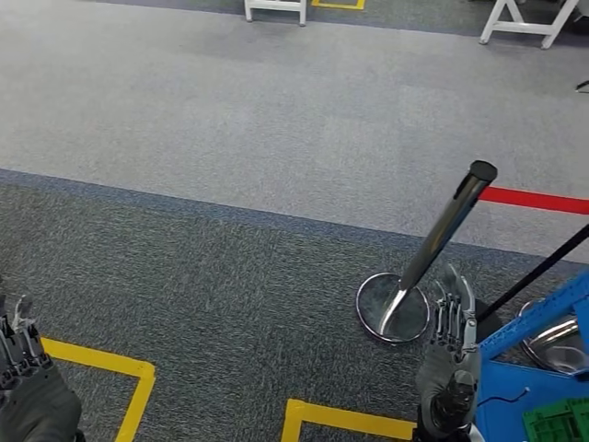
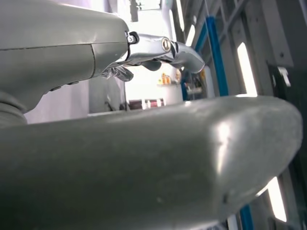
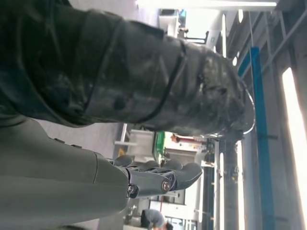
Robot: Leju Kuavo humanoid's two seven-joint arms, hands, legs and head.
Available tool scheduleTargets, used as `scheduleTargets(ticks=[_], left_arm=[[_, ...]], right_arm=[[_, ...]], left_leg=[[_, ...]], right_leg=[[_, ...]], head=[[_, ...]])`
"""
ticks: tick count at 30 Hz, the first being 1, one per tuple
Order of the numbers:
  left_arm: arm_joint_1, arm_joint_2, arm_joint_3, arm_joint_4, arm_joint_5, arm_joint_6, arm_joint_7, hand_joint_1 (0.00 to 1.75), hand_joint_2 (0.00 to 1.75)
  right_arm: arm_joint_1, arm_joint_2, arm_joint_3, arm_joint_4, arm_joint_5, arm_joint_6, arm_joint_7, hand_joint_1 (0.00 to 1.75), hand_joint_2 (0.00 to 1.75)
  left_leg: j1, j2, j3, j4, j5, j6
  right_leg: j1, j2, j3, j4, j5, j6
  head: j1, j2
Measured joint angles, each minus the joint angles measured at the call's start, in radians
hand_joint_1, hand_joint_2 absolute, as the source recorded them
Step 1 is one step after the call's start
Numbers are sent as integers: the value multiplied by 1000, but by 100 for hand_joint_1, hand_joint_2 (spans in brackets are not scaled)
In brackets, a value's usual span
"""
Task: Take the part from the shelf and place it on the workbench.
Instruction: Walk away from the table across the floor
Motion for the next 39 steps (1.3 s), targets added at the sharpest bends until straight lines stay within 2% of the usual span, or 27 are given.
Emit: scheduleTargets(ticks=[2, 3, 5, 7, 8, 9, 10, 12, 14, 16, 18, 19, 20, 22, 23, 24, 25, 26, 27, 29, 30, 31, 33, 34, 36, 37, 39], left_arm=[[-1, -1, 1, 0, 0, 0, 0, 0, 0], [-1, -1, 2, 0, 1, 0, 0, 0, 0], [-1, -1, 4, 0, 0, 2, 0, 0, 0], [3, -1, 7, 0, 0, 4, 0, 0, 0], [5, -1, 8, 0, 0, 6, 0, 0, 0], [6, -1, 10, 0, 1, 7, 0, 0, 0], [7, -1, 12, 0, 1, 8, 0, 0, 0], [9, -1, 14, 0, 1, 10, 0, 0, 0], [11, -2, 16, 0, 0, 11, 0, 0, 0], [16, -4, 19, 0, 0, 11, 1, 0, 0], [19, -7, 21, 0, 1, 13, 1, 0, 0], [19, -7, 22, 0, 1, 15, 0, 0, 0], [21, -8, 23, 0, 2, 16, 0, 0, 0], [30, -10, 26, 0, 4, 20, -2, 0, 0], [33, -10, 28, 0, 4, 21, -2, 0, 0], [35, -11, 30, 0, 5, 22, -3, 0, 0], [35, -11, 31, 0, 5, 23, -3, 0, 0], [35, -12, 33, 0, 5, 24, -3, 0, 0], [35, -13, 34, 0, 6, 24, -3, 0, 0], [36, -14, 36, 0, 6, 25, -2, 0, 0], [36, -15, 37, 0, 6, 26, -2, 0, 0], [37, -15, 37, 0, 7, 26, -2, 0, 0], [38, -17, 39, 0, 8, 27, -1, 0, 0], [39, -17, 41, 0, 9, 27, 0, 0, 0], [41, -18, 46, 0, 10, 26, 0, 0, 0], [44, -18, 49, 0, 11, 26, 0, 0, 0], [50, -18, 56, 0, 13, 25, 0, 0, 0]], right_arm=[[2, 0, -1, 0, 0, -1, 0, 0, 0], [3, 0, -1, 0, 0, -2, 0, 0, 0], [4, 0, -1, -1, 1, -5, -1, 0, 0], [5, 0, -2, -2, 3, -10, 0, 0, 0], [8, 0, -2, -2, 4, -13, 0, 0, 0], [12, 0, -4, -2, 5, -17, 0, 0, 0], [17, 0, -5, -2, 5, -19, 0, 0, 0], [27, 0, -10, -2, 6, -23, 0, 0, 0], [32, 0, -14, -2, 7, -25, 0, 0, 0], [36, 0, -18, -2, 8, -26, 0, 0, 0], [47, 0, -24, -2, 10, -30, 0, 0, 0], [53, 0, -28, -3, 11, -31, 0, 0, 0], [57, 0, -33, -3, 12, -33, 0, 0, 0], [63, 0, -41, -3, 13, -34, 0, 0, 0], [66, 0, -45, -3, 14, -34, 0, 0, 0], [71, 0, -49, -3, 14, -35, 0, 0, 0], [75, 0, -53, -3, 15, -35, 0, 0, 0], [78, 0, -57, -3, 15, -35, 1, 0, 0], [81, 0, -59, -3, 15, -36, 1, 0, 0], [83, 0, -63, -3, 19, -38, 0, 0, 0], [86, 0, -66, -5, 22, -39, 0, 0, 0], [88, 0, -70, -8, 25, -42, 0, 0, 0], [101, 2, -80, -18, 30, -46, 0, 0, 0], [109, 3, -86, -25, 32, -48, 0, 0, 0], [118, 8, -97, -37, 34, -51, -1, 0, 0], [121, 10, -100, -40, 35, -51, -1, 0, 0], [127, 15, -108, -43, 40, -51, 0, 0, 0]], left_leg=[[1, 17, 2, 0, 0, -10], [3, 11, 3, 3, -5, -16], [8, -37, -12, 49, -42, -27], [11, -91, -64, 170, -107, -33], [12, -101, -92, 232, -131, -33], [12, -104, -110, 270, -137, -33], [12, -106, -112, 269, -122, -32], [12, -124, -71, 170, -49, -26], [16, -183, -25, 54, 0, -19], [15, -216, -13, 13, 2, -14], [13, -190, -10, 2, 7, -7], [14, -175, -7, -4, 11, -2], [15, -158, -4, -11, 14, 3], [14, -123, -2, -16, 16, 9], [13, -105, -3, -16, 15, 10], [12, -88, -4, -16, 15, 10], [12, -72, -5, -15, 14, 9], [12, -57, -5, -15, 13, 8], [12, -44, -3, -15, 12, 5], [9, -22, 4, -14, 7, -3], [7, -14, 8, -13, 5, -9], [5, -6, 12, -13, 3, -15], [8, 10, 19, -14, -2, -28], [11, 3, 20, -7, -10, -35], [15, -45, -3, 60, -58, -43], [16, -75, -30, 124, -92, -45], [16, -102, -91, 250, -140, -45]], right_leg=[[4, 19, -5, -5, 4, -10], [3, 30, -5, -8, 7, -16], [-2, 53, 0, -16, 15, -29], [-3, 77, -1, -16, 20, -36], [-2, 91, -3, -16, 21, -37], [-1, 105, -4, -15, 22, -38], [0, 120, -4, -14, 22, -38], [-1, 150, -4, -9, 22, -37], [-2, 177, -12, -1, 23, -30], [-8, 203, -29, 3, 28, -15], [-14, 219, -44, 3, 33, -1], [-13, 205, -51, 11, 27, 3], [-11, 177, -67, 38, 9, 7], [-10, 110, -119, 148, -54, 13], [-11, 93, -149, 212, -83, 16], [-12, 84, -167, 255, -96, 19], [-13, 79, -168, 264, -91, 21], [-13, 74, -148, 233, -69, 22], [-13, 61, -109, 169, -39, 22], [-11, 16, -32, 40, 1, 15], [-9, 1, -12, 6, 7, 9], [-6, -4, -8, -4, 6, 1], [-5, 18, -7, -6, 9, -15], [-6, 28, -5, -8, 12, -22], [-9, 51, 3, -14, 20, -36], [-8, 63, 1, -15, 23, -40], [-5, 92, -1, -14, 26, -44]], head=[[-1, 0], [-1, 0], [-5, 0], [-8, 0], [-9, 0], [-9, 0], [-9, 0], [-9, 0], [-8, 0], [-8, 0], [-8, 0], [-7, 0], [-3, 0], [3, 0], [6, 0], [6, 0], [6, 0], [7, 0], [7, 0], [6, 0], [5, 0], [4, 0], [3, 0], [3, 0], [-1, 0], [-4, 0], [-6, 0]])
